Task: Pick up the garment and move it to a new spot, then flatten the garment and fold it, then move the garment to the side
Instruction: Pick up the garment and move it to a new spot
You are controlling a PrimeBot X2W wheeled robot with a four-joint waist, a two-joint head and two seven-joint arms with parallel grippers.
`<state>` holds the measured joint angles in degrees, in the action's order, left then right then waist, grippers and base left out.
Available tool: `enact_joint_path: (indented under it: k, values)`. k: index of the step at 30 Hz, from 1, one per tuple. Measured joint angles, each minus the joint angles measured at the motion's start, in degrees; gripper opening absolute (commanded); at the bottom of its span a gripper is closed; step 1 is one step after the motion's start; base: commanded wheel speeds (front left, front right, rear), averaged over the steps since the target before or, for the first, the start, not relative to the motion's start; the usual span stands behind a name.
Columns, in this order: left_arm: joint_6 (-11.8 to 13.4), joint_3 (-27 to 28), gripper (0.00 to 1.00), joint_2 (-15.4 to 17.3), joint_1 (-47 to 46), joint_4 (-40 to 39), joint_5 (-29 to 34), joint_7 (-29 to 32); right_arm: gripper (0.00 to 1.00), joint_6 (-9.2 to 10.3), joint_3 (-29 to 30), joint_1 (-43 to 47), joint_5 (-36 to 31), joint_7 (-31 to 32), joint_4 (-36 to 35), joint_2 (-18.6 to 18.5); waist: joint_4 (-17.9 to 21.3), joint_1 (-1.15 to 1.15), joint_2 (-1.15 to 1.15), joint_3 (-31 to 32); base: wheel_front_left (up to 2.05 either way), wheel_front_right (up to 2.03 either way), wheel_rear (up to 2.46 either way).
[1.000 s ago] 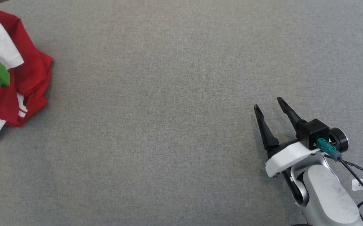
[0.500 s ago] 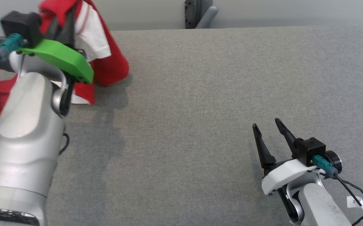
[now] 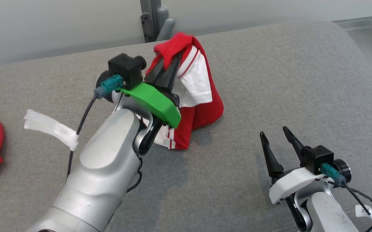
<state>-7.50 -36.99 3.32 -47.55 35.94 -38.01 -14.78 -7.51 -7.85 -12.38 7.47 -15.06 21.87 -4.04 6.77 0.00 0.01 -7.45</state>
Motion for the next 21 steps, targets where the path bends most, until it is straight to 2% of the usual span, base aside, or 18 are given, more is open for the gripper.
enact_joint_path:
  k: [2, 3, 4, 5, 8, 12, 16, 21]
  values:
    - [-0.04, 0.04, 0.00, -0.09, 1.49, 3.11, 0.29, -0.02, 1.00, 0.00, -0.15, -0.03, 0.05, 0.00, -0.07, 0.07, 0.97, 0.00, 0.00, -0.34, 0.00, 0.00, 0.00]
    - [-0.02, 0.13, 0.29, 0.34, 2.15, 4.95, 0.59, -0.16, 1.00, 0.00, -0.19, -0.10, 0.15, 0.00, -0.12, 0.10, 1.34, 0.00, 0.00, -0.62, 0.00, 0.00, 0.00]
    - [-0.02, 0.13, 0.82, 0.34, 2.15, 4.95, 0.59, -0.16, 1.00, 0.00, -0.19, -0.10, 0.15, 0.00, -0.12, 0.10, 1.34, 0.00, 0.00, -0.62, 0.00, 0.00, 0.00]
    - [-0.02, 0.35, 1.00, 1.01, 2.76, 6.82, 1.19, -0.19, 1.00, 0.00, -0.23, -0.17, 0.21, 0.00, -0.25, 0.11, 1.62, 0.00, 0.00, -0.96, 0.00, 0.00, 0.00]
    - [0.34, 2.41, 1.00, 2.35, 4.80, 10.25, 2.21, -0.26, 1.00, 0.00, -0.41, -0.24, 0.22, 0.00, -0.47, 0.36, 2.22, 0.00, 0.00, -1.94, 0.00, 0.00, 0.00]
    - [1.44, 7.17, 1.00, 3.86, 8.61, 10.47, 4.22, -0.27, 1.00, 0.00, -0.23, -1.04, 0.27, 0.00, -0.34, 0.51, 2.58, 0.00, 0.00, -2.38, 0.00, 0.00, 0.00]
    - [2.69, 12.69, 1.00, 5.64, 14.31, 7.30, 7.35, -0.35, 1.00, 0.00, 0.08, -1.10, 0.22, 0.00, -0.59, 0.53, 2.21, 0.00, 0.00, -1.59, 0.00, 0.00, 0.00]
    - [4.04, 20.34, 1.00, 6.13, 24.37, 2.91, 11.06, -0.35, 1.00, 0.00, -0.02, -0.16, -0.01, 0.00, -0.56, 0.69, 1.54, 0.00, 0.00, 0.16, 0.00, 0.00, 0.00]
